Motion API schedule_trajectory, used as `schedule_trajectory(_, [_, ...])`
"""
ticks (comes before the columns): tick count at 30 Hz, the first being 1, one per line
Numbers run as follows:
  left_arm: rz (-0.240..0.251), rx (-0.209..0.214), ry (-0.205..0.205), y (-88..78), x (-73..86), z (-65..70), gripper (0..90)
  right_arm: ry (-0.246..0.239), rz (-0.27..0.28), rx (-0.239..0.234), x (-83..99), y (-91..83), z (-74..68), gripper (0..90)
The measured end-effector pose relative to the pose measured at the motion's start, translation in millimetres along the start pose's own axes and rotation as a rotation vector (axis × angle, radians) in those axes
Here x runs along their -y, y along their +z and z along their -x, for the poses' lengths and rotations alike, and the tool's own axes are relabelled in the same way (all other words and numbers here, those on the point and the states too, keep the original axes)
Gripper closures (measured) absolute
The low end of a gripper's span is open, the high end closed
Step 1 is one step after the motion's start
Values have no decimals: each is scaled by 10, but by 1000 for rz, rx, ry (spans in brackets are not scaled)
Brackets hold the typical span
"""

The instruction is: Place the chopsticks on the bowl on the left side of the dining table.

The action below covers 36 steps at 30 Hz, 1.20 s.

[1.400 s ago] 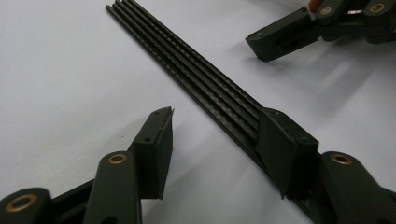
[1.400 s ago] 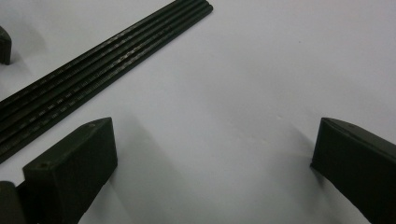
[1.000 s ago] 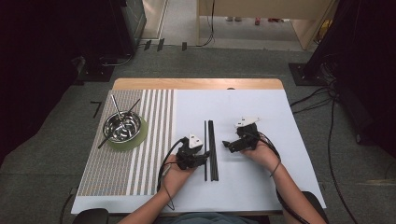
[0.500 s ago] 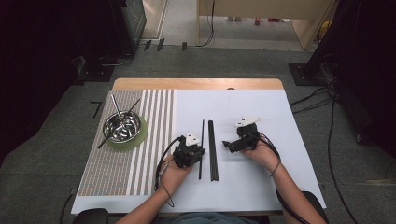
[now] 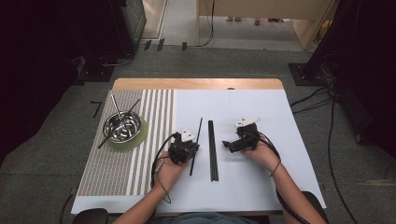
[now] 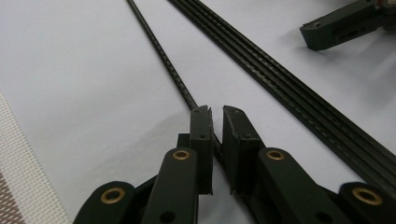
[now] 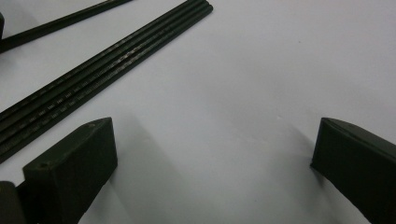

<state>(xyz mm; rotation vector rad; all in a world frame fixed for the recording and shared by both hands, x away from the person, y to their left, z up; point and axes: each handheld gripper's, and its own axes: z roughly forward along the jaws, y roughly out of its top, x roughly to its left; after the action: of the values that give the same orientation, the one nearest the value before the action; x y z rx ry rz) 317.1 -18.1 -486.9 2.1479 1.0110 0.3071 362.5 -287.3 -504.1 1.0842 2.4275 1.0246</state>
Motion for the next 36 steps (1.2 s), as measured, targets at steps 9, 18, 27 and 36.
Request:
schedule_trajectory(9, [-7,-58,-19,-15,0,-166,833,-1,1,0,0,1,1,0])
schedule_trajectory(18, [-23,-59,15,-23,-13,-215,826,0,0,1,0,0,-1,0])
schedule_trajectory(27, [-39,-58,-16,-74,-32,-441,850,-1,1,-1,0,1,1,0])
schedule_trajectory(36, [-37,-60,-32,-94,-33,-517,867,-2,0,0,0,0,1,0])
